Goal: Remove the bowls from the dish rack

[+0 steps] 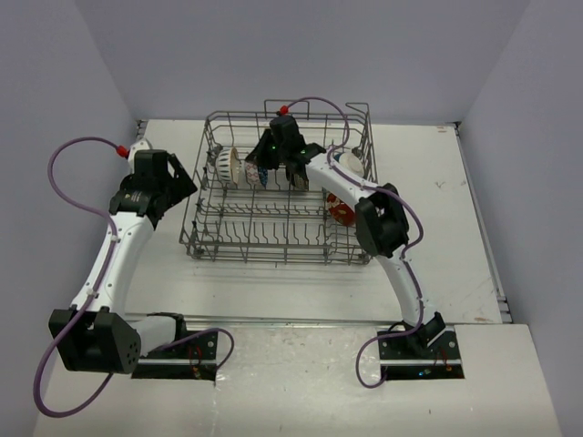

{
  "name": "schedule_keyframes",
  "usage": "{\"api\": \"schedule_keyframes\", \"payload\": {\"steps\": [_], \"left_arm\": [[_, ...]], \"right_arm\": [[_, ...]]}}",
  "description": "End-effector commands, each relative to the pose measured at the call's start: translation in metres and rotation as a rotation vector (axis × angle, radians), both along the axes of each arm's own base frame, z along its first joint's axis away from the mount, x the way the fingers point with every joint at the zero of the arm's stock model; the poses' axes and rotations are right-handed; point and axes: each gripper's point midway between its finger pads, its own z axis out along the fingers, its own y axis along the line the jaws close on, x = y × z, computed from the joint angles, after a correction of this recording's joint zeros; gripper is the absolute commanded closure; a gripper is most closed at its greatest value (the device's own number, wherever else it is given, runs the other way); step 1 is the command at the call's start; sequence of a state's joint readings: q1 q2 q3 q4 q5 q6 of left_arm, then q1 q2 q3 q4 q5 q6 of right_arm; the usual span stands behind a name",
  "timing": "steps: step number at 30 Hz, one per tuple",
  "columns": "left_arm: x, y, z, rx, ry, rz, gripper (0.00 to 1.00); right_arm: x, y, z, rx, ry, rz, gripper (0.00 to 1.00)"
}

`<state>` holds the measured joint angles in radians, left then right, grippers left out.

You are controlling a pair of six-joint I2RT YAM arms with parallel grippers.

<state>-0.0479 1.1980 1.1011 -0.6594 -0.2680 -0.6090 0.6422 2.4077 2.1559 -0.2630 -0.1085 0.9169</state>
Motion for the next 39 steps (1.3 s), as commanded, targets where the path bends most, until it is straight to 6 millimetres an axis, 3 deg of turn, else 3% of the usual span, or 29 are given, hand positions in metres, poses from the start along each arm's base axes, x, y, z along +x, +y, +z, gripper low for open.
{"api": "schedule_keyframes", "payload": {"steps": [1,4,6,8,15,21,31,39], "left_arm": [[0.007,-0.002,0.004,0.002,-0.033,-0.007,0.11],[0.007,-0.002,0.003,0.002,-0.030,-0.007,0.11],[0.008,-0.001,0.001,0.004,-0.026,-0.009,0.11],[0.008,-0.001,0.002,0.008,-0.027,-0.008,0.11],[0.009,-0.002,-0.003,0.005,-0.015,-0.009,0.11],[0.010,-0.002,-0.009,0.000,-0.010,-0.010,0.11],[0.012,-0.002,-0.019,-0.004,0.011,-0.001,0.11],[0.012,-0.002,-0.019,-0.004,0.008,0.004,0.11]], "right_arm": [[-0.004,-0.018,0.015,-0.014,0.013,-0.045,0.95],[-0.005,-0.023,0.022,0.018,0.008,-0.049,1.00],[-0.007,-0.027,0.020,0.031,0.022,-0.052,1.00],[-0.006,-0.030,0.033,0.076,0.008,-0.050,1.00],[-0.005,-0.036,0.047,0.179,0.006,-0.015,1.00],[-0.003,-0.037,0.063,0.273,0.010,0.024,1.00],[-0.002,-0.033,0.111,0.390,-0.097,0.125,1.00],[-0.010,-0.030,0.129,0.450,-0.109,0.182,1.00]]}}
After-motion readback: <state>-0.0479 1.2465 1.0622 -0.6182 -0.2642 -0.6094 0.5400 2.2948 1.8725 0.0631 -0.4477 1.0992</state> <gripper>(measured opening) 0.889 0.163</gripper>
